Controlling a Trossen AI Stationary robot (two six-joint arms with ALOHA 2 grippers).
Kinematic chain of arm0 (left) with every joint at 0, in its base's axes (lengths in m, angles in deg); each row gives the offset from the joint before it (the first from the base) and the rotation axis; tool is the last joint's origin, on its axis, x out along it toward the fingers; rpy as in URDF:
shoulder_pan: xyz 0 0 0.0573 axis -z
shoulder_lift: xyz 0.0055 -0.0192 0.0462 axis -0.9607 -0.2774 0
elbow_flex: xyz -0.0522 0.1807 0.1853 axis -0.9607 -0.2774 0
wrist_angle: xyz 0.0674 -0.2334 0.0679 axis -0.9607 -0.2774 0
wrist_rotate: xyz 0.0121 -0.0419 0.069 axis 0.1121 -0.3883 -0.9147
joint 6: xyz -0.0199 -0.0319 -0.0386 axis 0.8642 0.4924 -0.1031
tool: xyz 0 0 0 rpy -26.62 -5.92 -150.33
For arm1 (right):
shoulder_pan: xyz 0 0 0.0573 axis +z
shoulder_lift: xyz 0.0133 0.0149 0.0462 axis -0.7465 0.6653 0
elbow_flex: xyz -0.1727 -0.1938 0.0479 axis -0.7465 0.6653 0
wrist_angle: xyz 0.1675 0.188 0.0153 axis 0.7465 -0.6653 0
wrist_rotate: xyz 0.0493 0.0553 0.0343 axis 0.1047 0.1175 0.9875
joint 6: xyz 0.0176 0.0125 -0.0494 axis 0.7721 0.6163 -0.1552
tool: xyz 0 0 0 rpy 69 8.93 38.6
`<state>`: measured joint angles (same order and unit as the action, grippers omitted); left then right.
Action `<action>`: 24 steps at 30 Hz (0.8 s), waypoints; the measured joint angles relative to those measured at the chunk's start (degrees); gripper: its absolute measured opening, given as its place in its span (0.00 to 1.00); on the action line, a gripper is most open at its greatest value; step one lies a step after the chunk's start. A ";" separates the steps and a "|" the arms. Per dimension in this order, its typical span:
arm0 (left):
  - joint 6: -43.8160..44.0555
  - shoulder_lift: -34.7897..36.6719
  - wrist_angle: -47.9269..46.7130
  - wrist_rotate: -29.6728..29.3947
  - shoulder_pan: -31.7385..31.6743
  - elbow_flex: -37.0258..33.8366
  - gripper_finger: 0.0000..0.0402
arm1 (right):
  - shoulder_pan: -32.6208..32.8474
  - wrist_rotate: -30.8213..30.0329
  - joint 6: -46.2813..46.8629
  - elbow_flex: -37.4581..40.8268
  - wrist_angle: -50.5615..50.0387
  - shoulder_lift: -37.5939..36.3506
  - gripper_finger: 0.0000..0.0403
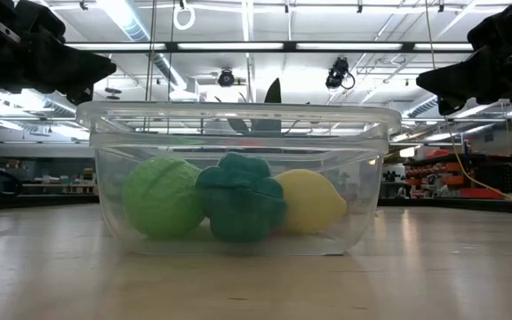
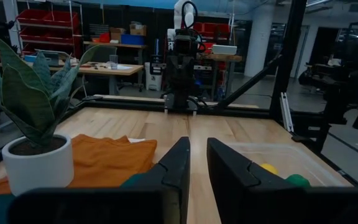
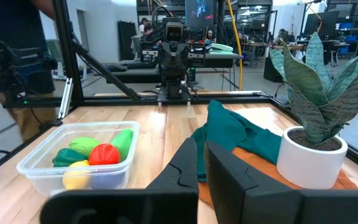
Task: Pick and placing Produce into tupperware
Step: Return to Home Position
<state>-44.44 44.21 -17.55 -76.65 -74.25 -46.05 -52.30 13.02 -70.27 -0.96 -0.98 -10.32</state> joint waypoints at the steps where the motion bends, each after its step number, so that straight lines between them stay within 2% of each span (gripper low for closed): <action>1: -0.01 0.00 0.02 0.00 0.00 -0.01 0.15 | 0.00 0.00 0.00 0.00 0.00 0.00 0.00; 12: 0.00 0.00 0.00 0.00 0.01 -0.01 0.18 | 0.00 0.00 0.00 0.00 0.00 0.00 0.00; 24: 0.00 0.00 0.00 0.00 0.00 -0.01 0.15 | 0.00 0.00 0.00 0.00 0.00 0.00 0.00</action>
<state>-44.44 44.21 -17.55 -76.65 -74.25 -46.05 -52.30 13.02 -70.27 -0.96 -0.98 -10.32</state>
